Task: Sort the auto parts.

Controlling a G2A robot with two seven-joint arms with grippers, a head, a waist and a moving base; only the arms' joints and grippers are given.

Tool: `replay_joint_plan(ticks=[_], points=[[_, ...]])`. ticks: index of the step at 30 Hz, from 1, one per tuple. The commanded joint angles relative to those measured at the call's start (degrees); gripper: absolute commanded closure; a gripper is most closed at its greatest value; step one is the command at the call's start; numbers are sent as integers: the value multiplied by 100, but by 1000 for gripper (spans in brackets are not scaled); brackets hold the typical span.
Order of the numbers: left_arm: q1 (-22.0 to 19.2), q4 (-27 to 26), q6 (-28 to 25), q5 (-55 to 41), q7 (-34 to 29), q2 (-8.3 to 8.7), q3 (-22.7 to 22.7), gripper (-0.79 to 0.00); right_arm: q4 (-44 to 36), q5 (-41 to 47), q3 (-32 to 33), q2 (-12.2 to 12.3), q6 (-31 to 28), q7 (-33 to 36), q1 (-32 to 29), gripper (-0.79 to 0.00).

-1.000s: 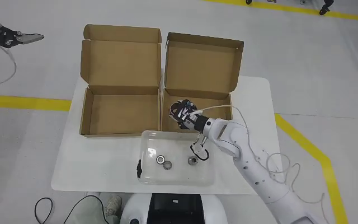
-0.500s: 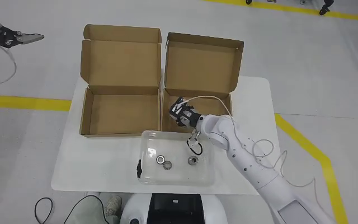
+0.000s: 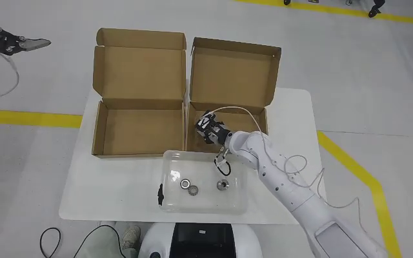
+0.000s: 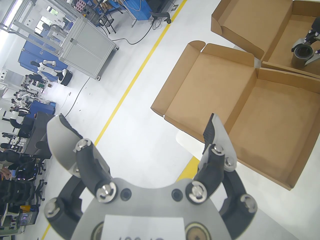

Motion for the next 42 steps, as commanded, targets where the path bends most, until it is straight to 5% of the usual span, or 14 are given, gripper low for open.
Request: replay_joint_plan(ticks=[1,5,12,23,42], points=[[0,0,0,0,0,0,0,-785,43,-4,-8,-15,2,-18,13,-289],[0,0,0,0,0,0,0,-785,90,-23,-2,-38,-1,-48,17,-462],[0,0,0,0,0,0,0,-785,-213,-109,164,13,-61,-83,-148,-588],[0,0,0,0,0,0,0,-785,-1612,-474,788,301,-546,-50,-838,-631],[0,0,0,0,0,0,0,-785,-4242,-960,1653,870,-2538,729,-2769,-686]])
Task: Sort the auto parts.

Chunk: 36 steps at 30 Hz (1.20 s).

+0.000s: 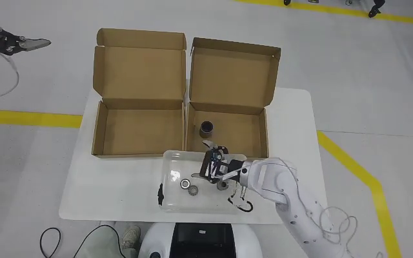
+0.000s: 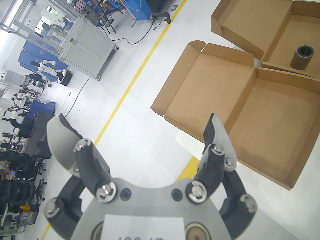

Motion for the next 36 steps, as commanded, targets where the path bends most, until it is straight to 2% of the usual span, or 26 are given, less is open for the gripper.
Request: replay_joint_plan(ticks=[1,8,14,21,34,36], points=[[0,0,0,0,0,0,0,-785,-118,-99,88,56,-181,66,-190,-686],[0,0,0,0,0,0,0,-785,-400,-279,470,240,-553,189,-841,-674],[0,0,0,0,0,0,0,-785,-443,-442,524,321,-532,483,-1103,-653],[0,0,0,0,0,0,0,-785,-267,-498,356,339,-268,928,-1064,-625],[0,0,0,0,0,0,0,-785,79,-669,-236,289,271,1895,-679,-619],[0,0,0,0,0,0,0,-785,90,-682,-331,275,339,1943,-614,-573]])
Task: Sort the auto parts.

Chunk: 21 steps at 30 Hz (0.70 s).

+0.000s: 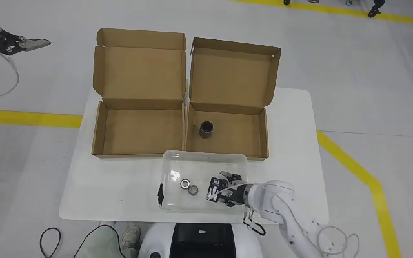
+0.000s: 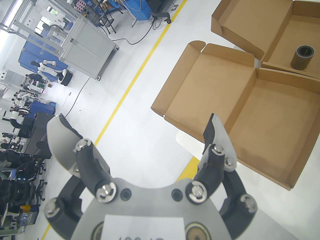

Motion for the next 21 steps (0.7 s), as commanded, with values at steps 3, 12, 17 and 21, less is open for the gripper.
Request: replay_joint_plan(ticks=[3,12,17,21], points=[[0,0,0,0,0,0,0,-785,78,-60,-162,-21,109,165,114,-428],[0,0,0,0,0,0,0,-785,236,6,-323,-40,270,326,296,-249],[0,0,0,0,0,0,0,-785,197,-4,-323,-25,345,442,298,-163],[0,0,0,0,0,0,0,-785,158,47,-294,-4,331,418,273,0]])
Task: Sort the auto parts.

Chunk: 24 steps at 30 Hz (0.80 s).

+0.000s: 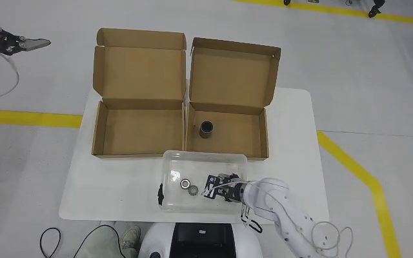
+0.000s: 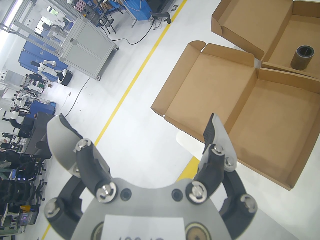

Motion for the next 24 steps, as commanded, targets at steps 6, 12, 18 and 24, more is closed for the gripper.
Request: replay_joint_plan(ticks=[6,12,18,24], points=[[0,0,0,0,0,0,0,-785,-48,79,9,25,-12,-100,-1,0],[0,0,0,0,0,0,0,-785,-85,188,-18,25,30,-276,71,0],[0,0,0,0,0,0,0,-785,-117,357,-34,17,81,-688,165,0],[0,0,0,0,0,0,0,-785,-199,474,-38,12,146,-1192,239,0]])
